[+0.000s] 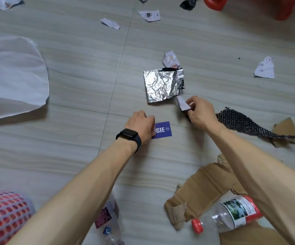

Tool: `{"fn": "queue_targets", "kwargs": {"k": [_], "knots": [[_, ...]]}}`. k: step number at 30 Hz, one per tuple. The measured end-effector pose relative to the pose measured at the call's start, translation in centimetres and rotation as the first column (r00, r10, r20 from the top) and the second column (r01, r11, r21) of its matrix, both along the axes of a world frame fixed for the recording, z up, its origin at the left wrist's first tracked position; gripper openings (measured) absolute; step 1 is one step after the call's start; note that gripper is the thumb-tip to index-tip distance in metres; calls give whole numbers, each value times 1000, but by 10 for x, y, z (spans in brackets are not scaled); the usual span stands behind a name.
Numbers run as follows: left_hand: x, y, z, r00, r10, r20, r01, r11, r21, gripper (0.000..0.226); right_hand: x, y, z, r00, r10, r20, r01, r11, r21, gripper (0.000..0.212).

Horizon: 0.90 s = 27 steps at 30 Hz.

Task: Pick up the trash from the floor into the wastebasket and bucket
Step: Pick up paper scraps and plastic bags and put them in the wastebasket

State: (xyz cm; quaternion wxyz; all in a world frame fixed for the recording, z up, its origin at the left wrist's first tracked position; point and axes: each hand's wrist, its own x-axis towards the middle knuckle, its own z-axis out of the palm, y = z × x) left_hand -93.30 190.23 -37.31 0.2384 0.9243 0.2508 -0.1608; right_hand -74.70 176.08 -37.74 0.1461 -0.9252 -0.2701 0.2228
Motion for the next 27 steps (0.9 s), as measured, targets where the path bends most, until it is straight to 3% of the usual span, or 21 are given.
{"fn": "queue_targets", "kwargs": {"k": [3,6,8,12,14,16,22,27], "knots": [[-12,-3,-6,987,152,-42,-154,988,-28,37,-20,-11,2,998,47,35,-46,998,-39,19],[-34,-17,-10,923,376,-80,-383,918,-106,30,-58,-28,7,1000,6,-13,-6,1000,2,15],[-51,-32,-8,913,395,-100,-403,911,-87,28,-87,-43,14,996,-47,-77,48,999,15,18],[-89,-63,-1,901,370,-226,-384,923,-20,38,-136,-65,28,987,16,-157,-25,998,-57,13],[-107,-72,4,884,381,-270,-407,913,-43,45,-149,-72,37,983,46,-179,-57,997,-60,10],[-115,-70,7,878,394,-272,-435,893,-112,39,-153,-74,50,982,73,-174,-82,996,-43,6],[-134,-46,69,907,416,-71,-421,884,-203,25,-158,-70,103,984,150,-98,-141,986,89,5],[-189,-15,188,855,480,197,-450,875,-176,27,-195,-48,189,959,271,83,-283,936,211,10]]}}
